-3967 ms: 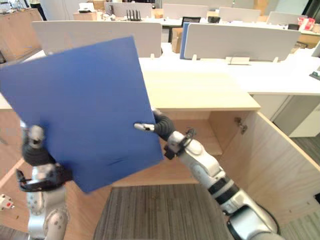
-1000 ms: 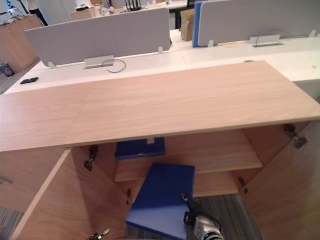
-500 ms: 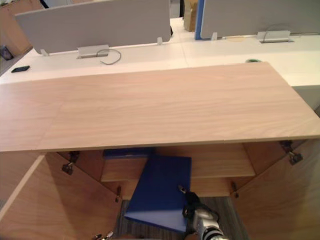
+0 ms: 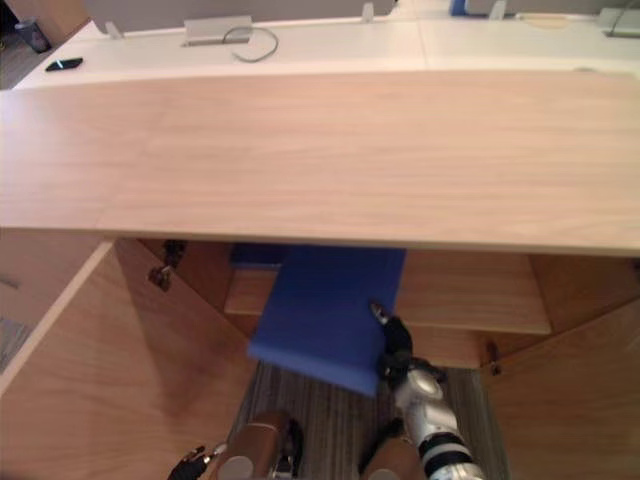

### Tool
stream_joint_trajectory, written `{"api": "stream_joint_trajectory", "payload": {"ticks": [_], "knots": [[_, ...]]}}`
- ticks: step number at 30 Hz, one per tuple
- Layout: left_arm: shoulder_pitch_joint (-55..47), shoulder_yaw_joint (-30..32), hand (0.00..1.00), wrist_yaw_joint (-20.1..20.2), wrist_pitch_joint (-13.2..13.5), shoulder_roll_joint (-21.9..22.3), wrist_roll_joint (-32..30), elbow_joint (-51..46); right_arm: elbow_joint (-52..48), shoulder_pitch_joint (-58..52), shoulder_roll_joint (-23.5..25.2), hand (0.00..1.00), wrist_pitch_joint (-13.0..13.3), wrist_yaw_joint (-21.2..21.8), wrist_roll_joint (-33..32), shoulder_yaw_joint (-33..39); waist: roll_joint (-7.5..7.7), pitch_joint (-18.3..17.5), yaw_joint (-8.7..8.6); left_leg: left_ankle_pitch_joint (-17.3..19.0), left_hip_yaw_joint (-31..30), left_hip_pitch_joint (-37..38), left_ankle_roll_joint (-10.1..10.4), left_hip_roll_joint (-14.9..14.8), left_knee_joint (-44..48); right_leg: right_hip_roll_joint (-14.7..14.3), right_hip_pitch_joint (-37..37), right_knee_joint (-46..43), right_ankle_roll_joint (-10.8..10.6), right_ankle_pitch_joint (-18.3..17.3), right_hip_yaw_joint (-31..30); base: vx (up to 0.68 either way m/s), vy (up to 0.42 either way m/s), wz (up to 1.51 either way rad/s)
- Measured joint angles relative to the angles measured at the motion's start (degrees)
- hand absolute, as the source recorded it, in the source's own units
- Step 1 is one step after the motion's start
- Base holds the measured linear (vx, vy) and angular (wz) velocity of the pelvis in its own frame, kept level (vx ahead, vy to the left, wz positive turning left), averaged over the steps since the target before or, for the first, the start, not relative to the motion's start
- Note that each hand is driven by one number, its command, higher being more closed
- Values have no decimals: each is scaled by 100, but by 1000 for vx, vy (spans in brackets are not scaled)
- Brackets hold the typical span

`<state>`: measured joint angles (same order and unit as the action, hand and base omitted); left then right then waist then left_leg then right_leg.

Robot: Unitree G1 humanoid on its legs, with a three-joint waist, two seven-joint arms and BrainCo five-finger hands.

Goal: Walk over to the cabinet, pick up the folder, carry it to the office cabinet, place the folder inside the office cabinet, then close the office cabinet door

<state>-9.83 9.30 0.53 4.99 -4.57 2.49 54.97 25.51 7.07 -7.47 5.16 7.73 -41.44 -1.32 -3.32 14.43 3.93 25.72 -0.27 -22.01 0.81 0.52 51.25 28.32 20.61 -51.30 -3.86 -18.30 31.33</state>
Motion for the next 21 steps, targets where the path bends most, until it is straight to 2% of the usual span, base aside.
{"api": "stream_joint_trajectory", "payload": {"ticks": [1, 2, 4, 8, 12, 16, 20, 21], "knots": [[-7, 14, 0, -1, 0, 10, 0, -51, -349, -2, 216, 100, 179, -2, -539, 256, -2, 0, 2, 158, 2, -221, -50, -15, 330, 98, 148, -274, -11, -98, -16, -118, 68, 17], [-4, 12, 0, -2, 1, 9, 0, -63, -466, 0, 302, 100, 261, -2, -723, 365, 0, -1, 3, 196, 1, -314, -59, -18, 440, 136, 210, -363, -14, -131, -17, -102, 55, 22], [-7, 9, 0, -3, 0, 15, 0, -152, -674, 39, 511, 100, 522, -42, -1598, 692, -5, -3, 22, 323, -27, -716, -101, -15, 846, 260, 493, -686, -11, -245, -33, -90, 33, 20], [9, 7, 0, -5, 1, 12, 5, -170, -732, 98, 808, 100, 853, -101, -2496, 1109, -11, -1, 50, 478, -75, -1548, -116, 15, 1519, 431, 1220, -1276, 42, -410, -145, -42, 32, 14], [13, -21, 0, -7, 1, 6, 6, -205, -734, 249, 1062, 100, 1058, -254, -3001, 1263, -18, 4, 134, 640, -56, -2150, -108, 18, 2029, 539, 1854, -1779, 105, -580, -335, 22, 9, 2], [8, -117, 0, -73, 2, 4, 107, -368, -736, 572, 1188, 100, 1382, -529, -3449, 1313, -35, 14, 265, 673, -48, -2529, -86, 14, 2227, 582, 2267, -2011, 123, -683, -459, 49, -28, 5], [-3, -262, 0, -181, 0, 5, 277, -438, -728, 1189, 1289, 100, 1791, -996, -3614, 1379, -121, 66, 354, 720, -87, -2825, -54, 4, 2408, 583, 2524, -2192, 134, -764, -506, 32, -46, 3], [-24, -297, 0, -228, -3, 1, 298, -512, -720, 1419, 1285, 100, 1889, -1245, -3597, 1383, -128, 70, 384, 724, -97, -2951, -48, 3, 2470, 591, 2655, -2258, 151, -785, -521, 21, -46, 4]]}}
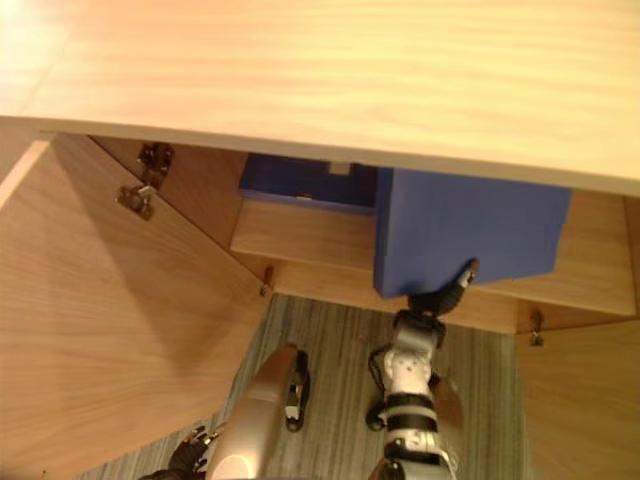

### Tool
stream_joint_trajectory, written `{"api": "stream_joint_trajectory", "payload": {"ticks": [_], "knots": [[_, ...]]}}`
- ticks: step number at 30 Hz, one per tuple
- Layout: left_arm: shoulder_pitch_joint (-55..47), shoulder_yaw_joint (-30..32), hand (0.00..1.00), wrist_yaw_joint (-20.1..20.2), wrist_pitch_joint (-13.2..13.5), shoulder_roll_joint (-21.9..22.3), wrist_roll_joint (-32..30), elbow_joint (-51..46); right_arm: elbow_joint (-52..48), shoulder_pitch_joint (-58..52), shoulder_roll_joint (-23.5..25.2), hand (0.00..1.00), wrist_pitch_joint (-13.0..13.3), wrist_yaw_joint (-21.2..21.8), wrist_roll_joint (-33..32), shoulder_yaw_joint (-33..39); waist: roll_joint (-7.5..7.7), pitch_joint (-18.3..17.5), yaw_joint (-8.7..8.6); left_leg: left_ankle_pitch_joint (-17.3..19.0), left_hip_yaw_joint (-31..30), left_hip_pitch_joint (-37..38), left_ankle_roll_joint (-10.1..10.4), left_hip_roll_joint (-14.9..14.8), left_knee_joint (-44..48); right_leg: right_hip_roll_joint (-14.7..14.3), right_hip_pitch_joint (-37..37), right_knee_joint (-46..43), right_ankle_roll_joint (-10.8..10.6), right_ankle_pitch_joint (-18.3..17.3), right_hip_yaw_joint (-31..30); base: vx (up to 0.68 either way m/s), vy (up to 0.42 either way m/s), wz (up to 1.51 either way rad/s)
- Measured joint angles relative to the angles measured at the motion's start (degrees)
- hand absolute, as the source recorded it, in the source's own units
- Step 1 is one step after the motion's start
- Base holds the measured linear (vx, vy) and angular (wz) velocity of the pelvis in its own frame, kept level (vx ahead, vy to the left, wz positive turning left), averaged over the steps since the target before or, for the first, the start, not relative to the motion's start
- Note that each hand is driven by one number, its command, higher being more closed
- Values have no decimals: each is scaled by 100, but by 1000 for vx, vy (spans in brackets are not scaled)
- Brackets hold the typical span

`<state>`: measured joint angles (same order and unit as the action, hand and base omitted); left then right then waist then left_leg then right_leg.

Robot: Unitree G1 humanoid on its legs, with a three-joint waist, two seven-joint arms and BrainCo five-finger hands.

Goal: Walk over to the cabinet, pick up the folder, carry it to the office cabinet, place the folder inside the office cabinet, then close the office cabinet door

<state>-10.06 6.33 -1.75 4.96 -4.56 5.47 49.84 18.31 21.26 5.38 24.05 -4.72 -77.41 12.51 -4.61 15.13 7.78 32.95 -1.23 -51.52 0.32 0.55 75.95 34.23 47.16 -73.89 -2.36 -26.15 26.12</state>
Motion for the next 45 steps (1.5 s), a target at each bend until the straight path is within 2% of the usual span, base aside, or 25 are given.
{"api": "stream_joint_trajectory", "payload": {"ticks": [2, 6, 8, 13, 18, 20, 22, 28, 29, 34, 40, 45], "knots": [[-6, -114, 0, -77, -12, -19, 102, -52, 325, 576, -35, 100, 76, -409, 17, 222, -32, 17, 51, 10, -63, -172, 24, 12, 125, 0, 167, -125, 22, -53, -32, 23, -52, 8], [-15, -300, 0, -180, -47, -28, 206, -234, 1425, 1766, -372, 100, 102, -903, -12, 705, -110, 89, 170, 15, -151, -438, 62, 80, 343, 9, 409, -370, 45, -163, -194, 4, -54, 16], [2, -360, 0, -252, -72, -25, 226, -313, 1702, 2471, -694, 100, 64, -1122, -85, 874, -156, 163, 265, 19, -212, -607, 103, 91, 467, 12, 532, -499, 59, -220, -204, -16, -61, 8], [40, -560, 0, -420, -100, -45, 313, -376, 2091, 3254, -1420, 100, 36, -1642, -300, 1001, -234, 283, 399, 6, -344, -831, 171, 216, 569, 112, 595, -677, 66, -349, -150, -20, -74, 20], [38, -738, 0, -488, -101, -91, 332, -487, 2289, 3546, -2035, 100, 149, -1844, -285, 1278, -311, 384, 467, -50, -516, -1163, 232, 366, 747, 196, 771, -893, 95, -467, -103, 6, -68, 26], [39, -751, 0, -506, -98, -106, 337, -557, 2400, 3661, -2395, 100, 153, -1888, -241, 1340, -326, 582, 463, -73, -539, -1191, 246, 427, 785, 243, 785, -972, 73, -514, -140, 6, -57, 15], [37, -780, 0, -524, -102, -117, 337, -551, 2432, 3670, -2616, 100, 133, -1926, -250, 1367, -329, 608, 464, -88, -537, -1262, 239, 446, 782, 286, 831, -1006, 69, -534, -141, -2, -72, 14], [38, -840, 0, -556, -101, -139, 336, -529, 2629, 3940, -3107, 100, 70, -2009, -256, 1512, -339, 706, 432, -168, -470, -1440, 253, 320, 762, 286, 984, -1044, 77, -549, -141, 7, -73, 5], [39, -842, 0, -561, -94, -137, 337, -532, 2650, 3991, -3194, 0, 47, -2034, -245, 1513, -344, 743, 426, -188, -470, -1433, 265, 317, 757, 284, 984, -1044, 78, -549, -142, 32, -42, 1], [39, -845, 0, -596, -79, -134, 410, -535, 2695, 4010, -3395, 0, -127, -2051, -226, 1525, -330, 816, 419, -210, -474, -1408, 286, 311, 709, 262, 985, -1038, 77, -551, -164, 27, -60, 1], [39, -840, 0, -675, -52, -128, 499, -589, 2596, 4011, -3379, 0, -113, -2053, -217, 1688, -305, 908, 424, -315, -472, -1304, 332, 303, 520, 185, 938, -907, 80, -549, -194, 22, -71, 1], [40, -800, 0, -676, -26, -125, 565, -604, 2720, 3960, -3273, 0, -205, -2057, 68, 1728, -270, 995, 399, -396, -465, -1020, 395, 210, 248, 83, 678, -658, 112, -504, -104, 28, -66, -5]]}}
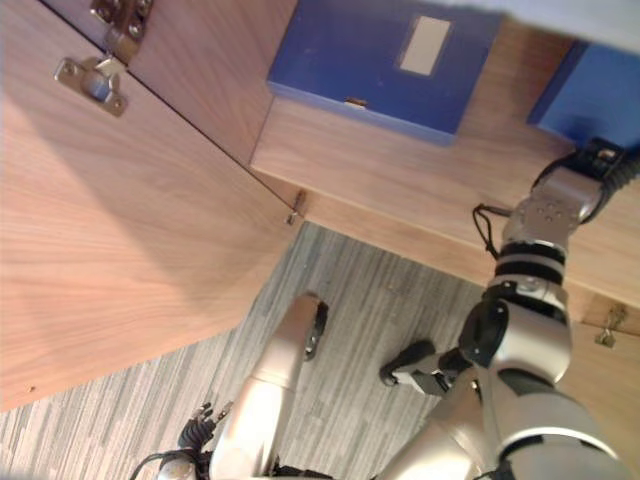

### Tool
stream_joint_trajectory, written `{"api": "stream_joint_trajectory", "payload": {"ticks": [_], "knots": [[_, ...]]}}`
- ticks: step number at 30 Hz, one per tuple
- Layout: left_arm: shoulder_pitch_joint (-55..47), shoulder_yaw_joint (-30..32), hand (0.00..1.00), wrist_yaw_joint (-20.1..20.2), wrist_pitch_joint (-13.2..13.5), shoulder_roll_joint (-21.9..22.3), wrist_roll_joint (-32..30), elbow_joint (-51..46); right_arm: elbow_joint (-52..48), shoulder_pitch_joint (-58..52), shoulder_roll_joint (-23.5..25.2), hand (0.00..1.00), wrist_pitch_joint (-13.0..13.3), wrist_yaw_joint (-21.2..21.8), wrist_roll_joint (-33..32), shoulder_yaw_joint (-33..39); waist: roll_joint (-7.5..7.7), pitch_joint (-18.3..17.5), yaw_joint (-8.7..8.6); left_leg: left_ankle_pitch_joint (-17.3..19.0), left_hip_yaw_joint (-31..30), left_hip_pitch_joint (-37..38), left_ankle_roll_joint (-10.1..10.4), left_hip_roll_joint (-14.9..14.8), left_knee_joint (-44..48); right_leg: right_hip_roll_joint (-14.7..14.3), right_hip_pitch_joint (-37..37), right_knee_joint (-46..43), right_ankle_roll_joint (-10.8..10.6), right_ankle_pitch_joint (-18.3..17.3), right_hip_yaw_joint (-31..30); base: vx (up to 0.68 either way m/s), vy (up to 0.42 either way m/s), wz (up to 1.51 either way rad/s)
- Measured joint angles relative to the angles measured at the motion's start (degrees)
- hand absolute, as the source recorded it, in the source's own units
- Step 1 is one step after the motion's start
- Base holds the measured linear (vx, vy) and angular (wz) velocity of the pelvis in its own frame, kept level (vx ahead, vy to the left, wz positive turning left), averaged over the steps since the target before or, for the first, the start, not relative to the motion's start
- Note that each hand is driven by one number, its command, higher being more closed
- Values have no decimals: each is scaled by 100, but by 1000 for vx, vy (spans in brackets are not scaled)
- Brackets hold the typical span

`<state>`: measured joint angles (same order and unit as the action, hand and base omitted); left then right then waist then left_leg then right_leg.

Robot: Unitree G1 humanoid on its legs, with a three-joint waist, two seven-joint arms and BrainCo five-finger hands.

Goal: Walk over to the cabinet, pick up the folder, carry it to the office cabinet, place the folder inside the office cabinet, then close the office cabinet door

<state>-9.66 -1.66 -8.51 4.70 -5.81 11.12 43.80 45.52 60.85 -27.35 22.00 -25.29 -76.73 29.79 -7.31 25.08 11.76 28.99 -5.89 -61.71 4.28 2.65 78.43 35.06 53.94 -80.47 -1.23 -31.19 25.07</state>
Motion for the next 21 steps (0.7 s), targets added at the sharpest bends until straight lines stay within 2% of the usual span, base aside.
{"api": "stream_joint_trajectory", "payload": {"ticks": [10, 21], "knots": [[3, 290, 0, 1, 26, 68, 17, 4, 691, -82, 5, 0, -346, 13, 193, -650, 81, 78, -166, -549, 5, 620, 102, -226, -1163, -324, -729, 1068, 120, 367, 529, 37, -85, 2], [7, 463, 0, 6, 23, 114, 14, 0, 1329, -101, 66, 0, -678, -88, 369, -1317, 140, 112, -257, -704, 91, 1032, 84, -389, -1527, -496, -1152, 1464, 112, 520, 651, 13, -31, -2]]}}
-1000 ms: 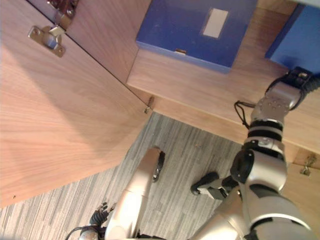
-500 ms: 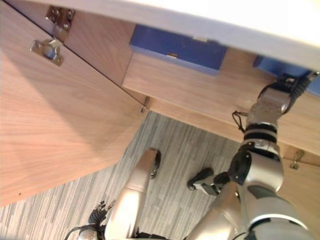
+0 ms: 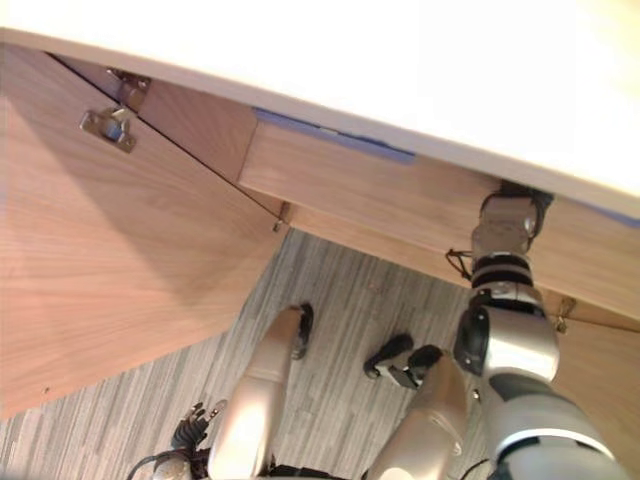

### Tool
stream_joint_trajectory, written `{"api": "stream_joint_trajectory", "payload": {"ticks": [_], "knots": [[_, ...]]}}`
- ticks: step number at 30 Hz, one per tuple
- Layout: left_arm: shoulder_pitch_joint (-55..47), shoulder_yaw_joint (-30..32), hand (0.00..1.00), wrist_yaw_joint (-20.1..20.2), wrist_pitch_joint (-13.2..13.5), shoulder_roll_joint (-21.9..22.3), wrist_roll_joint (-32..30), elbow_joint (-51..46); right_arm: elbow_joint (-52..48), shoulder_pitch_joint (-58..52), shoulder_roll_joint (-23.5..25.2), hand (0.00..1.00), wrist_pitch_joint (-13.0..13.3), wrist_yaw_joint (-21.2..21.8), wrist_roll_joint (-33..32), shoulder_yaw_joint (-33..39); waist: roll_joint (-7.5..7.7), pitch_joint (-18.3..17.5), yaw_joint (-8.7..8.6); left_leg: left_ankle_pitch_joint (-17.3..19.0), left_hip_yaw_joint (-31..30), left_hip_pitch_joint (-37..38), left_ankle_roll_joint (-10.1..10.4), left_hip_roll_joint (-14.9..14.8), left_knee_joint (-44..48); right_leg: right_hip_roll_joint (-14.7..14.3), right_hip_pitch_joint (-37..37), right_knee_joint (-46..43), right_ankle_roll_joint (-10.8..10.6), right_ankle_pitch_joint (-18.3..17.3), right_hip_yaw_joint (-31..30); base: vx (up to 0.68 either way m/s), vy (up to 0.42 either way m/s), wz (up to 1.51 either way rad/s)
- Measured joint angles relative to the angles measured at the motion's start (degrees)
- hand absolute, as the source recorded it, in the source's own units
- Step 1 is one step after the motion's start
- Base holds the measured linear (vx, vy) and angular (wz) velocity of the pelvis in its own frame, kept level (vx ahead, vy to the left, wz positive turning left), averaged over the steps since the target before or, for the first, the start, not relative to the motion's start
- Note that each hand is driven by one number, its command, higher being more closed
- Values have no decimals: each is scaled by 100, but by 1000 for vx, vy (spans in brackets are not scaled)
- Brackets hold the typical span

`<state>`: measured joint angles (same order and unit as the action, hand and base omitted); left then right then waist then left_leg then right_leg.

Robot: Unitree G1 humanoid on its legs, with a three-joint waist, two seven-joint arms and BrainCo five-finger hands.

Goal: Walk over to the cabinet, pick up the folder, carry it to the office cabinet, place the folder inside the office cabinet, then close the office cabinet door

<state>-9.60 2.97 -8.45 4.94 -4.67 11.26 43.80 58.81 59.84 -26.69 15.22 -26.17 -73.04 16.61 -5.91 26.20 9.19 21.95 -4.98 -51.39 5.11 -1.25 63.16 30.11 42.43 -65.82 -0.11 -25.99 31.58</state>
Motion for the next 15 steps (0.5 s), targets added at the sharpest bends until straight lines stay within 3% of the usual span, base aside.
{"api": "stream_joint_trajectory", "payload": {"ticks": [7, 15], "knots": [[40, 3, 0, 3, -13, -6, -4, 7, 122, -3, 159, 0, -40, -117, 24, -67, 14, 1, -46, -29, 35, 81, -19, -16, -3, -12, -85, 24, 15, 44, -1, -5, -1, 0], [76, 14, 0, 1, -53, -57, -5, 10, 168, -52, 489, 0, 6, -305, 4, -47, 156, -43, -57, -47, 77, 183, -47, -20, -15, -8, -178, 44, 5, 82, -20, -13, -1, 0]]}}
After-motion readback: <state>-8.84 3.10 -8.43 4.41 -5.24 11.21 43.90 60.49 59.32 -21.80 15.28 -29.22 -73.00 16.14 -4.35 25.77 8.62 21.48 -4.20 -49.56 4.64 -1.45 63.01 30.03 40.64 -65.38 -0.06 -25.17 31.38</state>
